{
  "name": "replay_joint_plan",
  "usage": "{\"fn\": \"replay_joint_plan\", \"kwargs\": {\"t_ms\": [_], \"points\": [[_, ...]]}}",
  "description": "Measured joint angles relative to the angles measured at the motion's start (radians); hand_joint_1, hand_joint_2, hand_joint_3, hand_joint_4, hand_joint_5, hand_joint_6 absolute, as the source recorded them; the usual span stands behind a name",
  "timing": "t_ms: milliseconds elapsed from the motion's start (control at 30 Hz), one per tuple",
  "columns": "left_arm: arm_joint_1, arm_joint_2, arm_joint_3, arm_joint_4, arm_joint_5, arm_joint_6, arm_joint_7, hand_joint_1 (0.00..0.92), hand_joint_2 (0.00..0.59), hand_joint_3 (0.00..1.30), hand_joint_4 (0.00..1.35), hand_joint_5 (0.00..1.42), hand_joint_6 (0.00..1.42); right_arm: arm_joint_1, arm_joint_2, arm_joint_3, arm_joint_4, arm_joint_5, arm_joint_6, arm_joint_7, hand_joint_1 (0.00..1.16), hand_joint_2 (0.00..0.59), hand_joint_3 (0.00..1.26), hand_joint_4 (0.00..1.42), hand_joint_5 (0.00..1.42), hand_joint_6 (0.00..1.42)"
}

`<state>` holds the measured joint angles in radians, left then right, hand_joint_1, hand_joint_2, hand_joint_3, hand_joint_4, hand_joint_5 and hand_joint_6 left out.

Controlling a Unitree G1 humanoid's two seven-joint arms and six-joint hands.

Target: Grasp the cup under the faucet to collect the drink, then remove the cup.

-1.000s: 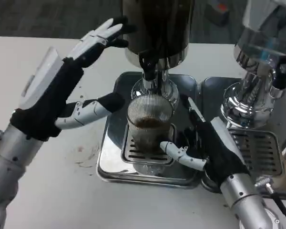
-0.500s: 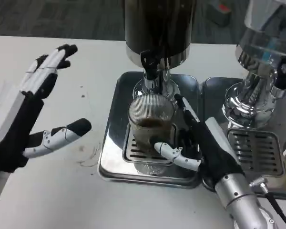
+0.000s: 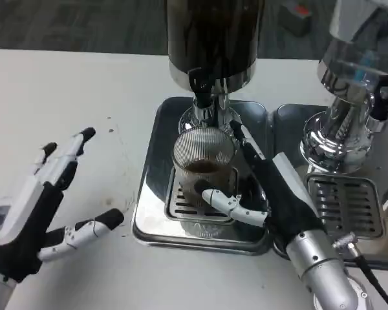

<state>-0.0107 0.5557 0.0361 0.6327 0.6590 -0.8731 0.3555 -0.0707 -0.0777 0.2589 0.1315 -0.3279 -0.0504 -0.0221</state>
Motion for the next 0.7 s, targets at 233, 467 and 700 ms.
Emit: {"fn": "replay_joint_plan", "kwargs": {"t_ms": [233,467,700], "points": [[-0.001,0.022,-0.056,0.065,-0.002,-0.001,0.017,0.0,0.137,0.03,0.0,0.13,0.0,-0.021,0.035,0.0,0.07,0.006,-0.044,-0.009,0.75,0.221,0.0,0.0,0.0,0.0],[-0.002,0.027,-0.095,0.096,-0.014,-0.003,0.023,0.0,0.146,0.03,0.0,0.13,0.0,-0.033,0.05,-0.002,0.133,0.021,-0.08,-0.013,0.78,0.216,0.0,0.0,0.0,0.0],[-0.002,0.037,-0.101,0.096,-0.025,-0.003,0.031,0.0,0.149,0.03,0.0,0.13,0.0,-0.063,0.076,-0.01,0.201,0.044,-0.118,-0.024,0.78,0.216,0.0,0.0,0.0,0.05]]}}
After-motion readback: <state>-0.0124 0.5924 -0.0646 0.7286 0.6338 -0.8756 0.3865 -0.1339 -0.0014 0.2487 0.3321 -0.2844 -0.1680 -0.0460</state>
